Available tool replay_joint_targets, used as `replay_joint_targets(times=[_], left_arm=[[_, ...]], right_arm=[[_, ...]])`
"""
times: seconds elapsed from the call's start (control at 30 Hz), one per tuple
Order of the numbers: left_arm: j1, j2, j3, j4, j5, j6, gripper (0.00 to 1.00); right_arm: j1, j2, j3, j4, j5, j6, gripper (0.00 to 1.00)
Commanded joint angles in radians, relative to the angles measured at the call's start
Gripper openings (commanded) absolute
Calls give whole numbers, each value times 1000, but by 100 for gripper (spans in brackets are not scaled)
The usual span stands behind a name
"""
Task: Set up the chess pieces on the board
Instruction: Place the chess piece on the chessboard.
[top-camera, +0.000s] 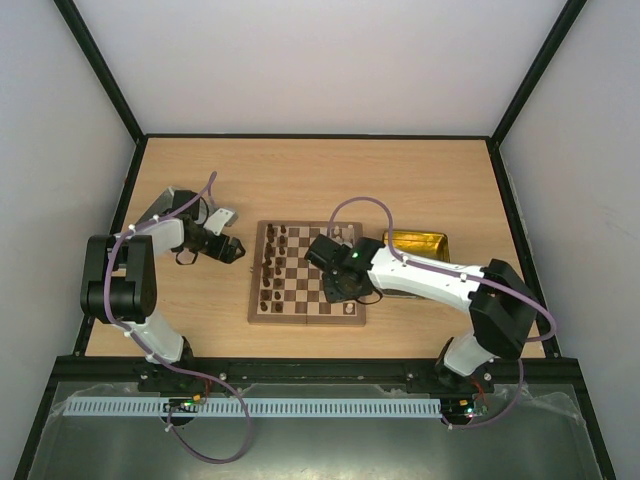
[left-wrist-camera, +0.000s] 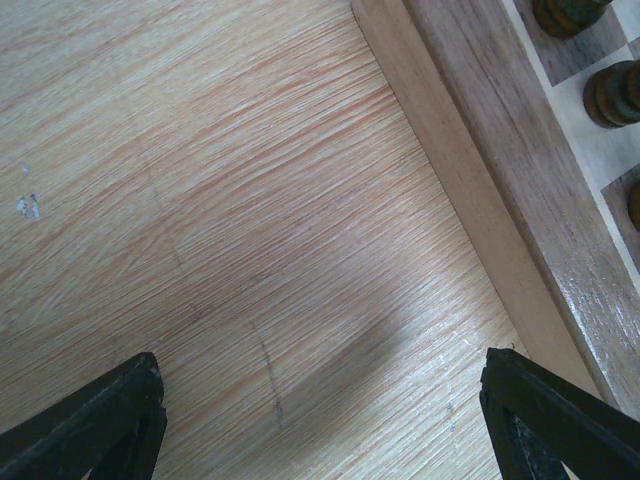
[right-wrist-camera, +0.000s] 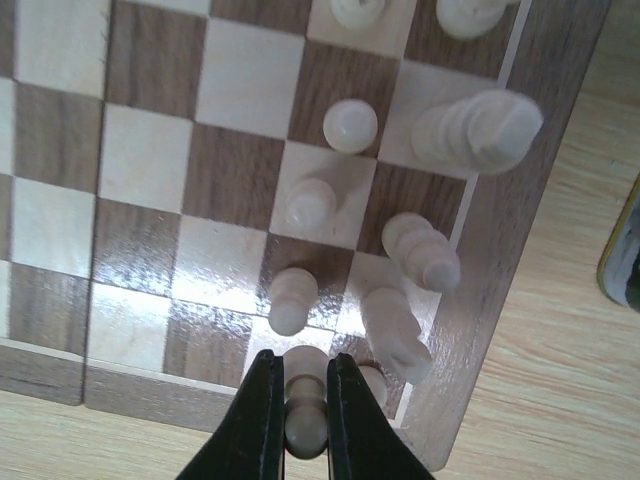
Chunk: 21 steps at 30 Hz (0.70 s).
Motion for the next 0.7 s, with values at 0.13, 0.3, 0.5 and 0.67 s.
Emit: replay_joint_targets(times=[0.13,0.3,0.5,0.67], left_arm=[[-5,30,-22,-54,-24,-3,87],[-5,32,-21,-56,-23,-3,86],[-5,36,-19,-56,-22,-3,87],[-5,39,-17,-58,-22,-3,87]], right_arm=[[10,25,-46,31,-41,15,2],[9,41,-62,46,-47,11,2],[9,53,-73,67,-65,8,2],[11,59,-74,74,-75,2,2]])
